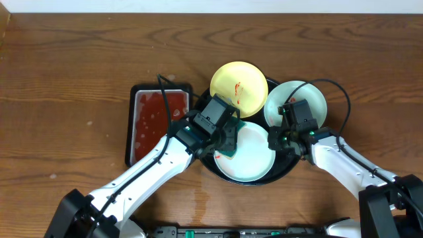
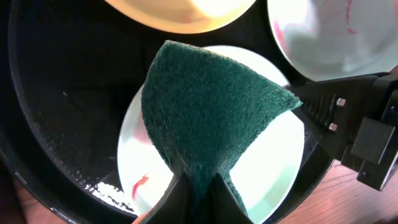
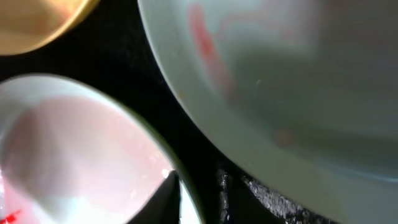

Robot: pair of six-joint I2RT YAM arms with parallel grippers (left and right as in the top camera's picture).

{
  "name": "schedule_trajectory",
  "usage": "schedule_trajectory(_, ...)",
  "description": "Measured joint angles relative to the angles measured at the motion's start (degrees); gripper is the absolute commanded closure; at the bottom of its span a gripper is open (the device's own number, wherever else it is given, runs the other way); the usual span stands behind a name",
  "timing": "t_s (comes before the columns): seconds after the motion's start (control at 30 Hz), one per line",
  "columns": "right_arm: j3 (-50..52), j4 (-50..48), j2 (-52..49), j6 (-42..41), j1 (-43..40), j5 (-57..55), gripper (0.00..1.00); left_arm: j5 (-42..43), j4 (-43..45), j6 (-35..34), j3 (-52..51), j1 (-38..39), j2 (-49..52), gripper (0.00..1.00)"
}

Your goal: Clean dirty plates on tray and stack at the side

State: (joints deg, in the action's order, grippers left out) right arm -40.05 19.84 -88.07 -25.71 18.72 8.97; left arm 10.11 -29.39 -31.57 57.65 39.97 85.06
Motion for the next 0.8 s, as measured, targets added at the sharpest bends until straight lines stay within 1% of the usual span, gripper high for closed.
schedule_trajectory(0.07,0.0,1.6,0.0,0.0,0.0,0.07,0.87,0.02,-0.07,0.0,0.0,0.0,0.04,0.92)
schedule_trajectory(0.1,0.02,2.45,0.0,-0.07,0.0,0.22,0.89,-0.02,-0.07,0.0,0.0,0.0,0.04,0.92)
schedule_trajectory(0.17,0.04,4.0,0.0,0.22,0.0,0.61,0.99,-0.24,-0.11,0.0,0.0,0.0,0.04,0.92)
schedule_trajectory(0.43,-0.39,8.72,0.02,-1.18,-0.02,2.69,0.99,-1.29,-0.15,0.0,0.0,0.0,0.07,0.92)
schedule_trajectory(0.8,-0.42,9.16,0.04,-2.78,-0.02,3.1,0.99,-3.21,1.25,-0.44,-1.99,0.0,0.07,0.92)
